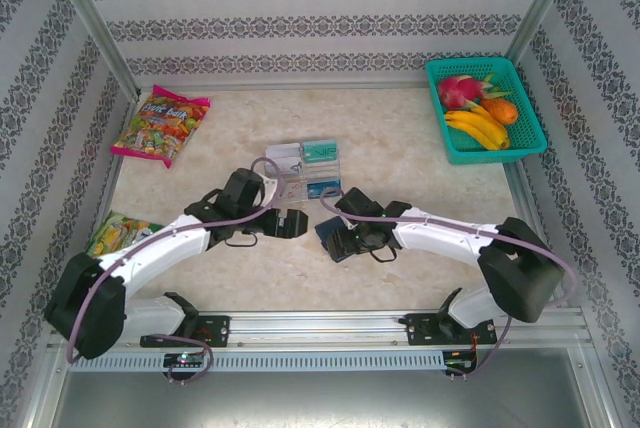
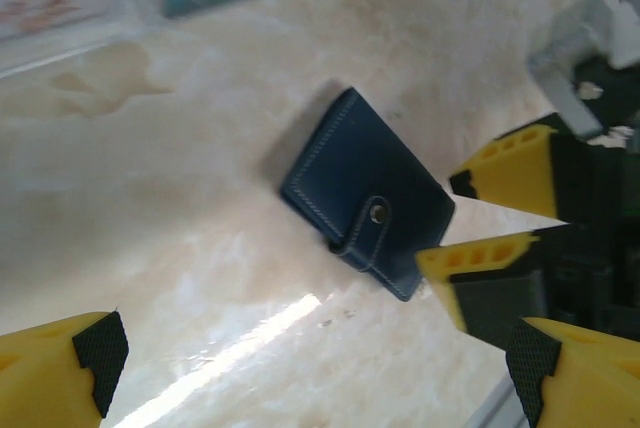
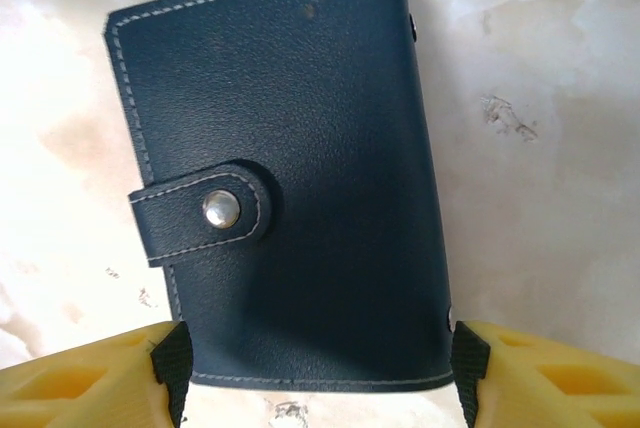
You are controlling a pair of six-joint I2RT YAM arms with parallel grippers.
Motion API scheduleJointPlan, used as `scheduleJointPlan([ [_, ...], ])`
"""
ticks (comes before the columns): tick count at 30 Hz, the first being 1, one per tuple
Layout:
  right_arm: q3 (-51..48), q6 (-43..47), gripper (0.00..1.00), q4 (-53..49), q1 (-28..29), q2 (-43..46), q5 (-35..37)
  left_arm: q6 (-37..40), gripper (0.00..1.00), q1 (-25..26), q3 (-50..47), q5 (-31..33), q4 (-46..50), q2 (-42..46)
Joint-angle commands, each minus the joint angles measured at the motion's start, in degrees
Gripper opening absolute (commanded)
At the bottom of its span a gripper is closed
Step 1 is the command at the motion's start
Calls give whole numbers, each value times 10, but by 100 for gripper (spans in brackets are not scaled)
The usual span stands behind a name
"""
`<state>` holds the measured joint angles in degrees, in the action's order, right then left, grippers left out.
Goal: Put the credit cards into the card holder
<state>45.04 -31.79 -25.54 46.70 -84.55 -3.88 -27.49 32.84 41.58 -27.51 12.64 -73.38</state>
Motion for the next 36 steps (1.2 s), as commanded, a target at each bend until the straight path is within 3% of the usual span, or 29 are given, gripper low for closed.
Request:
scheduleJointPlan([
  [1,15,-10,70,-7,-12,-20,-1,-17,99,21,17,-49,-38,-47],
  [9,67,20,70,-81,-53,-65,-62,-26,100,28,49,-33,-35,-86],
  [15,123,30,67,-166,-37,-120,-75,-27,99,28,53,-12,-37,-90],
  [23,125,30,59,-169,-23,-158,-53,-34,99,28,54,-7,-45,-98],
  [27,112,29,42,-155,-24,-157,-39,-39,99,28,49,-3,-55,-102],
  [30,107,27,19,-143,-25,-153,-30,-44,99,28,48,-3,-60,-106],
  [36,107,47,0,-137,-32,-118,-17,-37,100,27,53,-1,-54,-104],
])
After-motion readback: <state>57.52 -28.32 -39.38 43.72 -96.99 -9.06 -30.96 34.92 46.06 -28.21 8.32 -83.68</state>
